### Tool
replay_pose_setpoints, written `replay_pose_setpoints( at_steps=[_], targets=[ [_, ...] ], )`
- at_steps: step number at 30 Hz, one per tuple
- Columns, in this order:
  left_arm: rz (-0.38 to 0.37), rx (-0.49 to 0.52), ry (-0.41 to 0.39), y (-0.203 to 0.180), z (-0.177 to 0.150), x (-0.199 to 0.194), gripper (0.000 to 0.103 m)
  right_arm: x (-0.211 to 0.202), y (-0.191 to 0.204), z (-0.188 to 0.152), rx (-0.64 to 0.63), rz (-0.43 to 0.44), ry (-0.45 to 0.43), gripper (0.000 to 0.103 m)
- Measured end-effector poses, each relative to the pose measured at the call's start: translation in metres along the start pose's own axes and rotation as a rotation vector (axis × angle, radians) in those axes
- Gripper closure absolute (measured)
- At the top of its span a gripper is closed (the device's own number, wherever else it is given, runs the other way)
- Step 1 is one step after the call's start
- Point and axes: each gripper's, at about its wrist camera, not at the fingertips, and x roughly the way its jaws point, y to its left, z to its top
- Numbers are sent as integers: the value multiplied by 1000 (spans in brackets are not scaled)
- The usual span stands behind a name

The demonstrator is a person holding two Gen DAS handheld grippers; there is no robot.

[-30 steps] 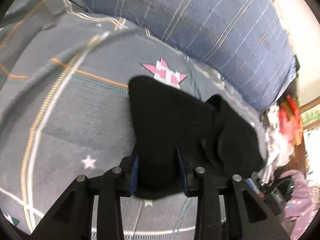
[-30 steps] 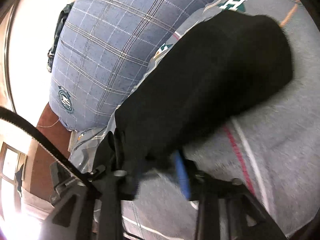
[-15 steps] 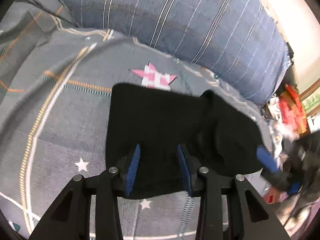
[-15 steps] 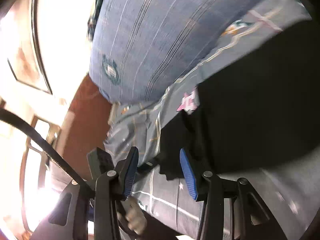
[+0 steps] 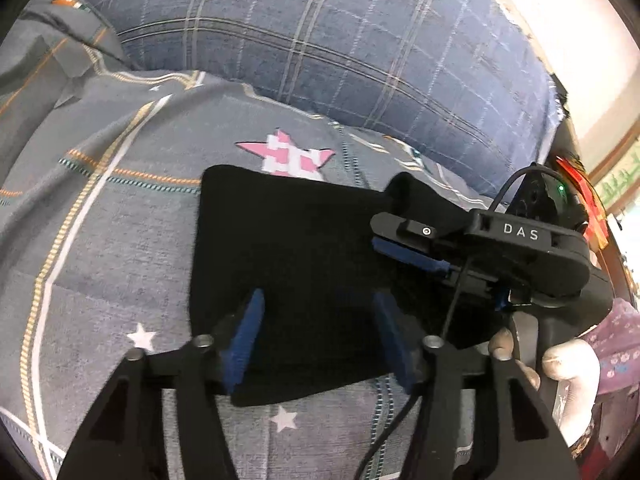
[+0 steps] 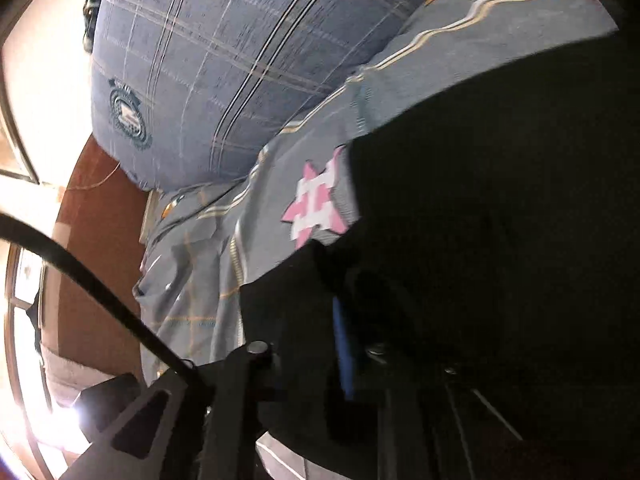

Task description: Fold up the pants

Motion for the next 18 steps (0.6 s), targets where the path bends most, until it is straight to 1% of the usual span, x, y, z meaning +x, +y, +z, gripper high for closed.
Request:
replay_pose_setpoints(
  at_steps=[1, 2, 3, 5, 6, 7, 9, 10, 14, 16, 18],
  targets=[
    [5, 6, -3, -3, 0, -1, 43, -4, 1, -1, -10, -15, -10, 88],
    [10, 7, -3, -5, -1, -4, 43, -9, 4, -3, -32, -48, -24, 88],
    [1, 1, -2, -5, -1, -8, 43, -15, 10, -5, -54, -95, -35, 83],
    [-44, -37, -8, -3, -4, -21, 43, -33, 18, -11, -92, -121, -69, 74],
    [-60, -57, -18, -2, -6, -29, 43, -40, 23, -16, -110, -123, -94, 63],
    [-67, -77, -28, 0, -9, -36, 42, -46, 26, -20, -122, -121, -115, 55],
    [-55, -108, -38, 5, -16, -47, 42, -60, 26, -32, -132, -107, -153, 52],
    [-39, -117, -29, 8, -19, -50, 42, -64, 25, -36, -129, -103, -163, 52],
    [33, -84, 27, 6, -26, -56, 42, -82, 4, -55, -96, -98, -198, 52],
    [35, -62, 32, 0, -26, -60, 42, -102, -16, -66, -63, -105, -224, 52],
    [14, -28, 49, -14, -21, -58, 41, -122, -35, -74, -19, -95, -250, 52]
  ],
)
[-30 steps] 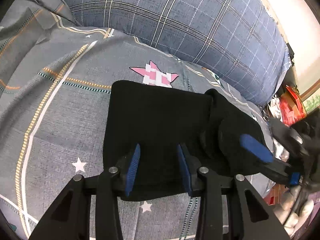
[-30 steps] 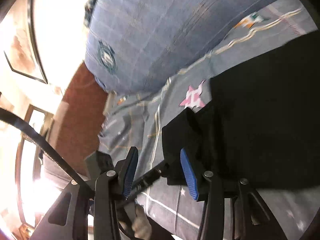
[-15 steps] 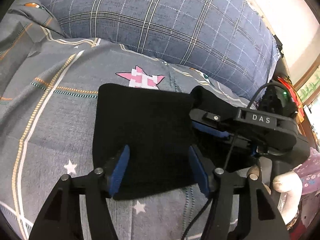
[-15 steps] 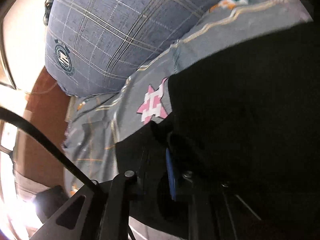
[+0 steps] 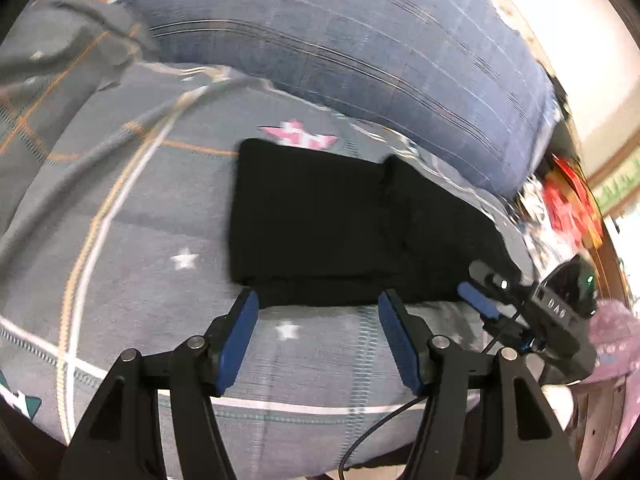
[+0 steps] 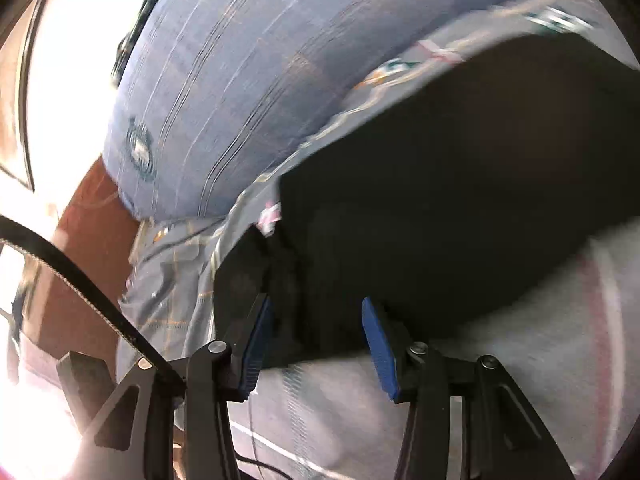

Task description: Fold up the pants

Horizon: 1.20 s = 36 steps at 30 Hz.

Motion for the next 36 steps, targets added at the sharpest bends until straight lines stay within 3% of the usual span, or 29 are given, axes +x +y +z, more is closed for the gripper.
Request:
replay_pose_setpoints(
  at_steps=[3, 7, 12, 17, 22, 25, 28, 29, 30, 31, 32, 33, 34, 36],
  targets=[
    [-46, 87, 55, -36, 12, 16, 41, -42, -33, -1, 48, -2, -65, 52],
    [-81, 236, 127, -104, 34, 49, 40, -99, -76, 4, 85, -71, -193, 45],
    [-116, 484, 212, -205, 55, 107, 38, -131, -120, 14, 167, -96, -253, 44],
    [-121, 546, 340, -270, 82, 193, 38, -126, -135, 28, 148, -95, -226, 44],
    [-111, 574, 401, -304, 93, 254, 38, -99, -127, 33, 162, -58, -191, 44],
    [-92, 692, 453, -323, 81, 278, 37, -88, -126, 36, 169, -31, -192, 43],
    [-50, 820, 500, -341, 64, 294, 19, -81, -124, 42, 177, -17, -198, 42],
    [-23, 843, 501, -345, 61, 296, 19, -80, -124, 44, 179, -15, -202, 41],
    [6, 869, 495, -349, 59, 296, 27, -78, -122, 45, 177, -12, -210, 41],
    [28, 900, 477, -352, 57, 293, 45, -76, -119, 47, 171, -10, -219, 41],
    [40, 919, 460, -354, 56, 288, 70, -75, -117, 48, 163, -8, -224, 50],
    [32, 910, 463, -355, 58, 285, 81, -75, -114, 49, 156, 8, -230, 67],
    [24, 888, 463, -353, 62, 280, 86, -77, -110, 51, 150, 14, -233, 84],
    [-3, 852, 417, -343, 71, 260, 89, -83, -95, 57, 114, 27, -246, 90]
  ],
)
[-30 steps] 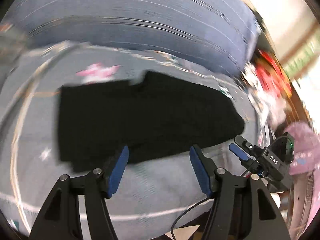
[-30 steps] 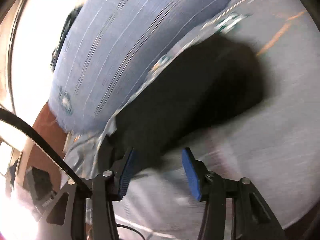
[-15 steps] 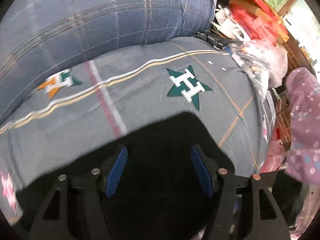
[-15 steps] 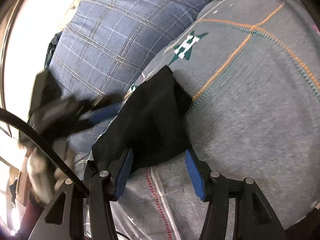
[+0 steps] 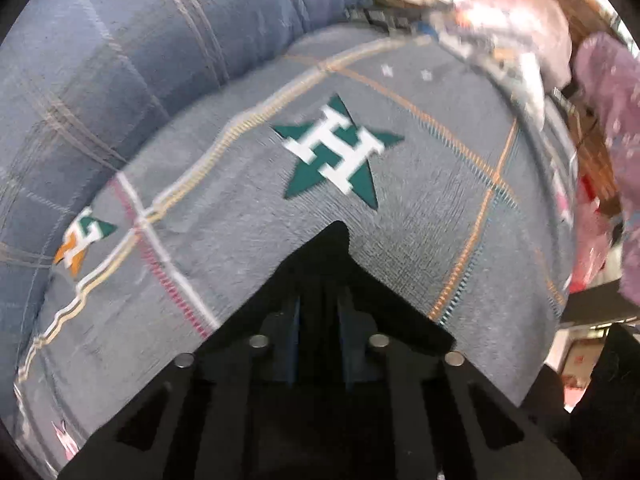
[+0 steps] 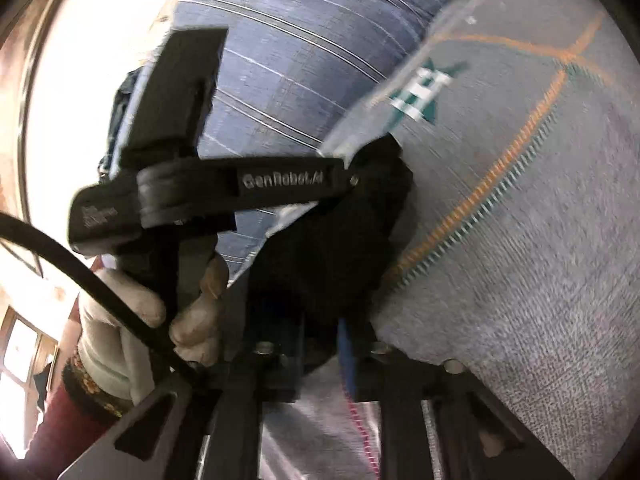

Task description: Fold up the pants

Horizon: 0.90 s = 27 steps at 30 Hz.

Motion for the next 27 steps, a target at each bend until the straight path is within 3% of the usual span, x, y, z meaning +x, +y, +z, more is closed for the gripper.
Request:
replay_pose_setpoints(
  at_steps=[6, 9, 11, 12, 13, 15, 18, 21, 27],
  targets=[
    [-69, -150, -165, 28, -34, -70, 90, -9, 60, -3, -164, 31, 13, 93],
    [-68, -216, -212, 40, -46, -89, 90, -9, 83, -8, -220, 44, 34, 93],
    [-72, -260, -223, 54, -58, -101, 90, -12, 88, -14, -232, 16, 33, 87],
    [-75, -274, -229, 57, -60, -104, 90, -17, 86, -17, -236, -14, 13, 75],
    [-76, -289, -238, 61, -63, -107, 90, -21, 83, -21, -243, -45, -3, 51],
    [-84, -307, -248, 68, -69, -110, 90, -29, 77, -30, -257, -125, -44, 28],
    [-85, -332, -248, 74, -77, -110, 90, -34, 78, -35, -306, -157, -81, 21],
    [-95, -339, -248, 73, -78, -109, 90, -23, 92, -34, -395, -196, -101, 6],
    [-89, -313, -241, 63, -78, -111, 90, 18, 102, -14, -471, -252, -147, 5]
  ],
)
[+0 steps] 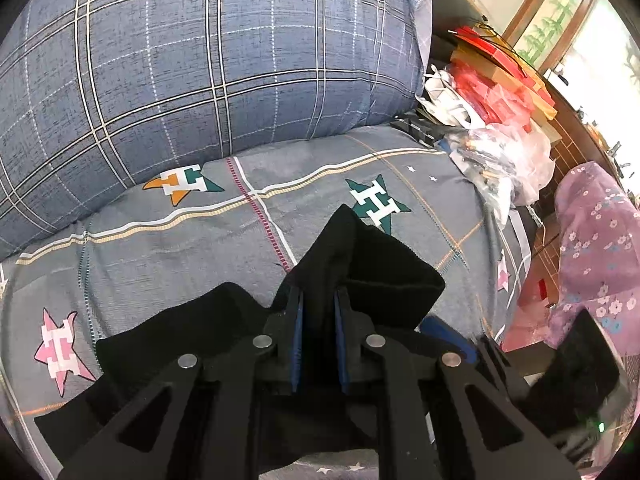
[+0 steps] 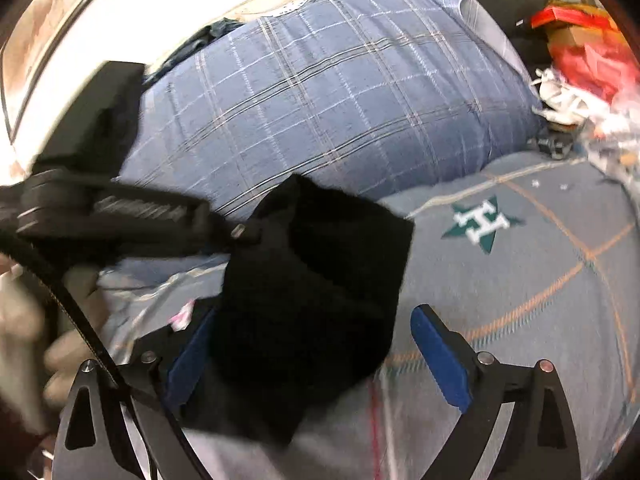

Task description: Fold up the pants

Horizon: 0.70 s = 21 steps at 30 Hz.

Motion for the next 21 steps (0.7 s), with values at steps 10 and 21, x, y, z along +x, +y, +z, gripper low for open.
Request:
replay_pose_setpoints(
  at_steps=[10, 21],
  targets=[
    [-55, -150, -125, 50, -35, -64, 90, 8, 43, 15, 37, 248, 177, 78],
    [-115, -506, -311, 201, -149, -149, 90, 39, 204, -18, -216, 374, 336, 78]
  ],
)
